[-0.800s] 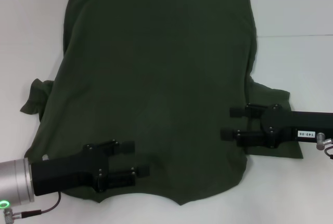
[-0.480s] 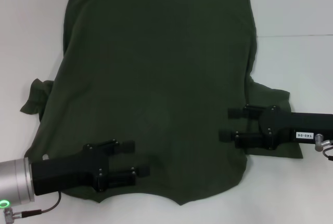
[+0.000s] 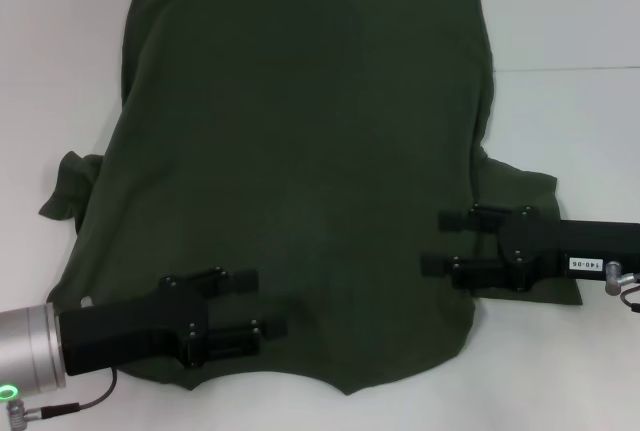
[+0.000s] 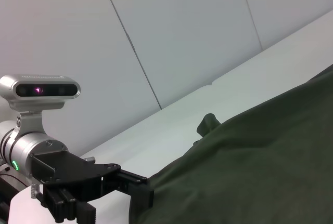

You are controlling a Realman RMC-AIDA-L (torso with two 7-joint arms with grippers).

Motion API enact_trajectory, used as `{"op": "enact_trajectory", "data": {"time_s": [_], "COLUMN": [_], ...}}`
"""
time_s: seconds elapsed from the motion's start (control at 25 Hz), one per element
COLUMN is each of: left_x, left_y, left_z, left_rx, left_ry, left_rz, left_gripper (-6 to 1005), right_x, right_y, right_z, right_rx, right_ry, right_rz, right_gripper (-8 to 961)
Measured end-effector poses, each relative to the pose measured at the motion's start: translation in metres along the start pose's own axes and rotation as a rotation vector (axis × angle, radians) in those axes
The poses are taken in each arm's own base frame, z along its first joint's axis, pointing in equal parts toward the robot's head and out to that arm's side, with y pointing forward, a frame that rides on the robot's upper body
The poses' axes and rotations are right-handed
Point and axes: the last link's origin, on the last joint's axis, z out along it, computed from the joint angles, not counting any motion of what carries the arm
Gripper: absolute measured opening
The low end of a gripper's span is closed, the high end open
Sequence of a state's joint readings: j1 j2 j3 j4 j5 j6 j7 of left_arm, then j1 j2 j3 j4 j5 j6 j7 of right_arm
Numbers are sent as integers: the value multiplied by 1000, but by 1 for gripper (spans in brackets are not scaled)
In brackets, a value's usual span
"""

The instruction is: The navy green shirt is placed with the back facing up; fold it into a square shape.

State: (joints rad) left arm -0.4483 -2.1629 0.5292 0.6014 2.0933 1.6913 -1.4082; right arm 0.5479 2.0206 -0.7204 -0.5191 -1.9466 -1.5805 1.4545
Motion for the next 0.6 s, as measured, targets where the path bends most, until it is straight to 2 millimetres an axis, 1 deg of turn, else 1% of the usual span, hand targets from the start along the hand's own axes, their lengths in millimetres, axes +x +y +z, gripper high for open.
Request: {"op": "enact_trajectory", "data": {"time_s": [0.4, 0.6], "left_x": [0, 5], "left_y": [-2, -9], "left_z": [-1, -9], "left_rx": [14, 73], "left_ry": [7, 69], "left_rz": [-2, -19], "left_gripper": [860, 860], "right_x": [1, 1], "right_y": [3, 4], "right_z": [4, 6], "right_rx": [-9, -9], "right_ry": [-14, -21], "right_rz": [8, 14], "right_gripper": [915, 914]}}
